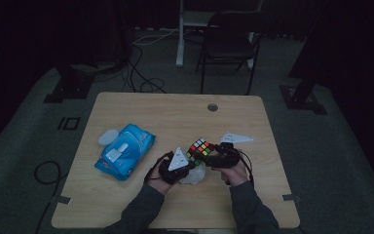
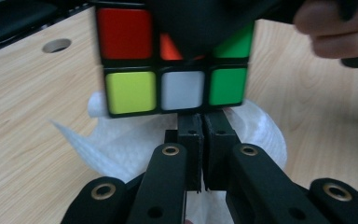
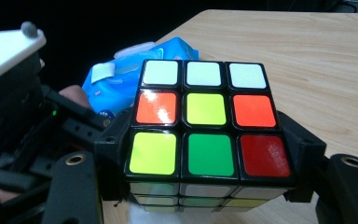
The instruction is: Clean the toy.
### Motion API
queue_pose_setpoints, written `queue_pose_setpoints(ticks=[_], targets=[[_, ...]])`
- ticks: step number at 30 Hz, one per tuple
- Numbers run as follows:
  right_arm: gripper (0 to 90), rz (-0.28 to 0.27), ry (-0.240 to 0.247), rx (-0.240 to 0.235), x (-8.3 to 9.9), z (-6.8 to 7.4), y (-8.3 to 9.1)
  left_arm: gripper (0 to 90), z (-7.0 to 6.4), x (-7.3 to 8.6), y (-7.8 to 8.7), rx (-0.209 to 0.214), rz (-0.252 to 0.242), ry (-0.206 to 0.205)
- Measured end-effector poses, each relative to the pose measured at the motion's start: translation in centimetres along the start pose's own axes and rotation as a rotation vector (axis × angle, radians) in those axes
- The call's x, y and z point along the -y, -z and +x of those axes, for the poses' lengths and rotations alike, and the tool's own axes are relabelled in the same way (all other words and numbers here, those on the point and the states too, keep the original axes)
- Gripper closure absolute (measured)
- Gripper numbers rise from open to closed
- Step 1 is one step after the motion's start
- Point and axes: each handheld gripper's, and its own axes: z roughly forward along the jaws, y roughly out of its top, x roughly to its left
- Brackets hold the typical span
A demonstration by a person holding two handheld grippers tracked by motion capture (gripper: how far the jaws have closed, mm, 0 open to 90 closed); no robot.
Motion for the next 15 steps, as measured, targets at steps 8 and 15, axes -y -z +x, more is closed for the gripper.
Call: queue_pose_setpoints(ticks=[8,15], targets=[[33.8,-0.007,-0.014,0.043,0.0,-0.5,0.0,88.4,-0.4,-0.1,-0.1,0.014,-0.003,-0.007],[33.8,-0.005,-0.011,0.058,0.1,-0.9,0.5,88.3,0.6,-0.1,0.6,-0.017,-0.013,0.009]])
